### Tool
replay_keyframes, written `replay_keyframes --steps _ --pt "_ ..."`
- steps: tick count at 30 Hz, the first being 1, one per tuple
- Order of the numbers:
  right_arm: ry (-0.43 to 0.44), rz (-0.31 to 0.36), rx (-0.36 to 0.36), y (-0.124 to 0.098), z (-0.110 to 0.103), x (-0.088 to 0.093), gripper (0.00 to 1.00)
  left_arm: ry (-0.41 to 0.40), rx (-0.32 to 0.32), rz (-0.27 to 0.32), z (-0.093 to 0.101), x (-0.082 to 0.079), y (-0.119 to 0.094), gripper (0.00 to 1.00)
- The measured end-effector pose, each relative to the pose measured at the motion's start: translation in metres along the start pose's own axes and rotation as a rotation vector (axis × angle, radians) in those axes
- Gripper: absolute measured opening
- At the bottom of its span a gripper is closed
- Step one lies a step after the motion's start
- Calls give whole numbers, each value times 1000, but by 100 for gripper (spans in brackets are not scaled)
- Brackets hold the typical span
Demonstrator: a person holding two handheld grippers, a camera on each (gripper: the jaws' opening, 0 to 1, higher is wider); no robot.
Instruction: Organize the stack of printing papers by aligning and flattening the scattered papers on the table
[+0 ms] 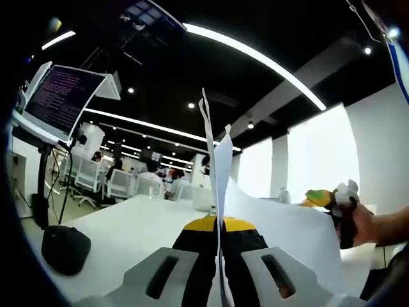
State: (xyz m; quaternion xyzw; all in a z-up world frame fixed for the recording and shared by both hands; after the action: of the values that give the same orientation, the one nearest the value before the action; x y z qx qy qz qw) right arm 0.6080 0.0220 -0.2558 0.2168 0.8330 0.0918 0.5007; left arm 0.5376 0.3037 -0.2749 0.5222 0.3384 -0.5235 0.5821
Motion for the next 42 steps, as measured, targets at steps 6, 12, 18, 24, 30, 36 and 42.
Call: replay_keyframes --steps 6,12,18,24,30,36,42 --pt "5 -67 50 -6 6 0 0 -3 -1 4 0 0 0 6" --pt "54 -59 32 -7 5 6 0 -8 -3 12 0 -1 0 7" --pt "88 -61 26 -3 5 15 0 -14 -8 -3 -1 0 2 12" --pt "110 -65 15 3 2 23 0 -18 -7 -2 -1 0 2 12" --pt "146 -33 -4 7 1 23 0 -17 -13 -8 -2 1 2 19" --pt "247 48 -29 7 3 19 0 -31 -11 -11 -2 1 3 23" --pt "270 32 -32 13 5 24 0 -36 -7 -12 -1 1 3 23"
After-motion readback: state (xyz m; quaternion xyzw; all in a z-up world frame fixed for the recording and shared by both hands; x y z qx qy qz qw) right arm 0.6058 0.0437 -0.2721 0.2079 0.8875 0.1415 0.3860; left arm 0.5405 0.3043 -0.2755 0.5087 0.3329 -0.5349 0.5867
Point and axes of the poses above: the point that each gripper's makers call its tool centre point, and the gripper's own axes: y roughly forward along the fingers, z roughly to its right, x roughly out of its underside, the point moved 10 cm from there along -y, roughly backward along the fingers, and after that the axes turned 15 degrees about -x, right-handed, at the moved point
